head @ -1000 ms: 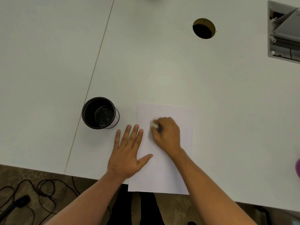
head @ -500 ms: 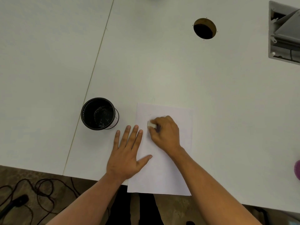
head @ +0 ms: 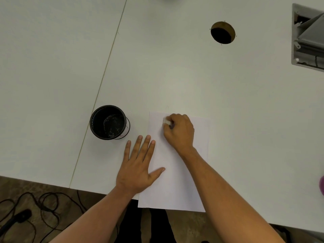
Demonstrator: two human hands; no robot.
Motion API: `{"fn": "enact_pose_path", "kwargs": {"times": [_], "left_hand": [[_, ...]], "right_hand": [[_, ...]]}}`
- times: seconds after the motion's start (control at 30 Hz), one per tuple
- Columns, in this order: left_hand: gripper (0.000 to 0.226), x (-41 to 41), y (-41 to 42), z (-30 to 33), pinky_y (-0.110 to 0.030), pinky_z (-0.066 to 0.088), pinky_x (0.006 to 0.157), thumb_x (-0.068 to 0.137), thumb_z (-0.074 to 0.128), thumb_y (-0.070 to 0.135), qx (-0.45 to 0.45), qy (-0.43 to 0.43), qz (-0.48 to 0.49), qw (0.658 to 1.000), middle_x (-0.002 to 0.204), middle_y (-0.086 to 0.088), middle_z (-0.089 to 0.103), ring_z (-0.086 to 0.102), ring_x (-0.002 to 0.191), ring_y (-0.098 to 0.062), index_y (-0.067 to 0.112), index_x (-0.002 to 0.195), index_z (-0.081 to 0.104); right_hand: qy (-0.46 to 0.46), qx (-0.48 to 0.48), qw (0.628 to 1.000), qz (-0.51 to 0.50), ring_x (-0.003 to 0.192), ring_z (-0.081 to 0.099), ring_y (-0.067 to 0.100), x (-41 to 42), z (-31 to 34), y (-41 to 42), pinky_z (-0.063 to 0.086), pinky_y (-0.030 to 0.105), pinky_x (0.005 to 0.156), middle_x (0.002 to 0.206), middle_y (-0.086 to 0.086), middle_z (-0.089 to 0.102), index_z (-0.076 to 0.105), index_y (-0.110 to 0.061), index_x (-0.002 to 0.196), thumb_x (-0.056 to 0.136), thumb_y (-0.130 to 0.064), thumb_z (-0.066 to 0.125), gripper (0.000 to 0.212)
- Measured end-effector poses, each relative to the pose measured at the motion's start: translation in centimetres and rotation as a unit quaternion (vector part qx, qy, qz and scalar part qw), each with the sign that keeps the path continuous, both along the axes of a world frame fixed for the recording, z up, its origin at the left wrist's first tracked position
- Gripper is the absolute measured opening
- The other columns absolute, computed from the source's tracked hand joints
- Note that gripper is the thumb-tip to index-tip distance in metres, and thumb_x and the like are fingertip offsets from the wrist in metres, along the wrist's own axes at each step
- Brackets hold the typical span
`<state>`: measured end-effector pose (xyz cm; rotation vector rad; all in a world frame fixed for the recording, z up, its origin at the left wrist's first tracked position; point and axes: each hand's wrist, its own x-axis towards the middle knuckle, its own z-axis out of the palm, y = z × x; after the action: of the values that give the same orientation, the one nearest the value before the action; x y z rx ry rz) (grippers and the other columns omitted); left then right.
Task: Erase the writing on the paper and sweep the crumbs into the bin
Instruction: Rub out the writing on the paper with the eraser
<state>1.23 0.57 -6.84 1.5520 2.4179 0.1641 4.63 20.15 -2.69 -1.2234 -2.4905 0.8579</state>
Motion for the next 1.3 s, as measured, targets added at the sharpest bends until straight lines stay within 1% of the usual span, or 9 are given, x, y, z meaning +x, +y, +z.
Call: {"fn": "enact_pose_path", "kwargs": {"times": [0.07, 0.23, 0.47, 0.6, 0.83, 0.93, 1.03, 1.17, 1.3], "left_hand": [[0.090, 0.0, 0.0, -0.1, -0.060, 0.013, 0.122, 0.094, 0.031, 0.073, 0.001, -0.001, -0.001, 1.000, 0.167, -0.010, 0.014, 0.009, 0.155, -0.030, 0.011, 0.157, 0.020], [0.090, 0.0, 0.0, -0.1, -0.061, 0.014, 0.121, 0.093, 0.033, 0.074, 0.005, -0.005, 0.002, 1.000, 0.166, -0.010, 0.016, 0.011, 0.154, -0.030, 0.011, 0.157, 0.022], [0.090, 0.0, 0.0, -0.1, -0.061, 0.015, 0.121, 0.093, 0.034, 0.073, 0.004, 0.006, 0.000, 1.000, 0.166, -0.011, 0.017, 0.010, 0.154, -0.030, 0.011, 0.157, 0.022], [0.090, 0.1, 0.1, 0.0, -0.062, 0.017, 0.120, 0.093, 0.035, 0.073, 0.027, 0.009, -0.001, 1.000, 0.165, -0.011, 0.021, 0.015, 0.153, -0.031, 0.010, 0.156, 0.026], [0.090, 0.0, -0.1, -0.2, -0.061, 0.014, 0.121, 0.093, 0.032, 0.073, 0.009, 0.003, 0.000, 1.000, 0.166, -0.010, 0.016, 0.011, 0.154, -0.031, 0.011, 0.157, 0.023], [0.090, 0.1, 0.0, -0.1, -0.061, 0.015, 0.121, 0.093, 0.035, 0.073, 0.015, 0.003, 0.000, 1.000, 0.166, -0.011, 0.018, 0.012, 0.154, -0.031, 0.010, 0.156, 0.024], [0.090, 0.1, -0.1, 0.0, -0.062, 0.016, 0.121, 0.093, 0.039, 0.073, 0.020, 0.001, -0.001, 1.000, 0.165, -0.011, 0.020, 0.014, 0.154, -0.031, 0.009, 0.156, 0.026], [0.090, 0.1, 0.0, 0.1, -0.062, 0.017, 0.121, 0.093, 0.040, 0.072, 0.013, 0.004, -0.001, 1.000, 0.166, -0.011, 0.019, 0.013, 0.154, -0.031, 0.009, 0.156, 0.024], [0.091, 0.0, -0.1, 0.1, -0.062, 0.016, 0.121, 0.093, 0.036, 0.073, 0.008, 0.004, -0.001, 1.000, 0.166, -0.010, 0.017, 0.012, 0.154, -0.032, 0.011, 0.157, 0.022]], "right_hand": [[0.008, -0.005, 1.000, -0.013, 0.069, 0.051, 0.016, -0.2, 0.0, -0.4, 0.038, 0.026, 0.055, 0.070, 0.003, 0.064, 0.065, -0.010, 0.077, 0.081, -0.010, 0.064, 0.004], [0.008, -0.029, 0.998, 0.055, 0.072, 0.052, 0.014, 1.9, -0.5, -3.6, 0.039, 0.025, 0.057, 0.072, 0.002, 0.065, 0.068, -0.011, 0.083, 0.080, -0.012, 0.069, 0.003], [0.015, -0.039, 0.998, -0.037, 0.076, 0.056, 0.016, -0.5, -0.2, -1.1, 0.040, 0.025, 0.061, 0.080, 0.001, 0.069, 0.070, -0.014, 0.088, 0.083, -0.017, 0.066, 0.007], [0.019, -0.065, 0.998, -0.009, 0.084, 0.057, 0.017, 1.1, 0.1, -5.0, 0.039, 0.023, 0.067, 0.089, 0.001, 0.070, 0.071, -0.013, 0.096, 0.082, -0.014, 0.067, 0.015], [0.013, -0.041, 0.998, -0.054, 0.078, 0.054, 0.016, -0.5, -0.4, -1.0, 0.039, 0.025, 0.061, 0.081, -0.001, 0.068, 0.069, -0.015, 0.089, 0.082, -0.017, 0.067, 0.007], [0.034, -0.042, 0.997, -0.061, 0.078, 0.054, 0.016, 0.2, -0.4, -2.6, 0.040, 0.024, 0.062, 0.084, 0.001, 0.069, 0.069, -0.013, 0.091, 0.084, -0.015, 0.067, 0.008], [0.029, -0.049, 0.998, -0.018, 0.079, 0.052, 0.012, 2.5, -0.5, -5.2, 0.034, 0.013, 0.063, 0.084, 0.001, 0.068, 0.069, -0.012, 0.093, 0.082, -0.014, 0.069, 0.010], [0.021, -0.034, 0.999, -0.029, 0.078, 0.053, 0.016, 1.8, -0.5, -2.6, 0.035, 0.020, 0.060, 0.083, 0.001, 0.069, 0.069, -0.012, 0.091, 0.083, -0.013, 0.068, 0.008], [0.024, -0.023, 0.997, -0.063, 0.076, 0.052, 0.016, 0.5, -0.3, -0.7, 0.031, 0.018, 0.058, 0.083, 0.002, 0.069, 0.068, -0.011, 0.088, 0.084, -0.012, 0.065, 0.005]]}}
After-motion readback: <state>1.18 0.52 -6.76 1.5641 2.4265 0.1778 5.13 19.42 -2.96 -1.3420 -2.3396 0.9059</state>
